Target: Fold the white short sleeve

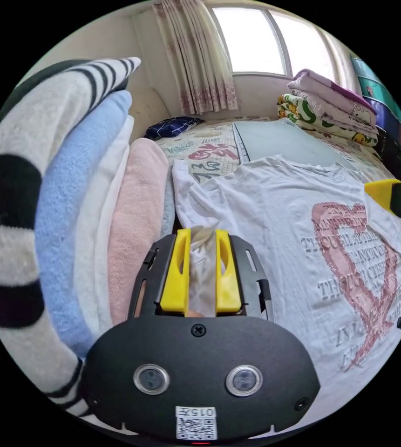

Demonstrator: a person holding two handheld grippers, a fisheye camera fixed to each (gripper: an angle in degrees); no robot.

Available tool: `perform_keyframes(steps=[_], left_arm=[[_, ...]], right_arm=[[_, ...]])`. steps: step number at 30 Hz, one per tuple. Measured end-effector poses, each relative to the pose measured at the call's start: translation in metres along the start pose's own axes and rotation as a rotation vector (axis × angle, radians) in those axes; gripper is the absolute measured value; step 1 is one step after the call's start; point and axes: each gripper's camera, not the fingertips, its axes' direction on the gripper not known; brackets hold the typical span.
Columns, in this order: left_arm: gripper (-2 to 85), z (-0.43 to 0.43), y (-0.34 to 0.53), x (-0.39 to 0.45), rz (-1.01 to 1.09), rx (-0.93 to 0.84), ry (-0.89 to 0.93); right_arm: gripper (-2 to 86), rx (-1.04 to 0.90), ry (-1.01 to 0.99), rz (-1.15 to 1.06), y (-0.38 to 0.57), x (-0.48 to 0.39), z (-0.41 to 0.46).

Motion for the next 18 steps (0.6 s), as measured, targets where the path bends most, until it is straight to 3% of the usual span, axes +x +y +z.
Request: perform_keyframes(steps=[5,10,14,18], left_arm=[[4.1,0.017,0.017,-0.036,-0.027,-0.080,0.060],[-0.2,0.008,0.044,-0.055,-0.020,-0.041,0.073],[-0.6,0.010,0.053,-0.063,-0.019,-0.039,0.078],[-0.6,0.015,0.059,-0.068,-0.017,-0.037,0.080]], right_arm=[[2.7,-0.057,-0.026,0.037,-0.067,0.020,0.085],[9.6,-0.062,-0.211,0.305,-0.120,0.083,0.171],[9.7,-0.033,-0.250,0.432,-0.144,0.117,0.204],[8.7,-0.150,-0.270,0.476,-0.171,0.143,0.247]])
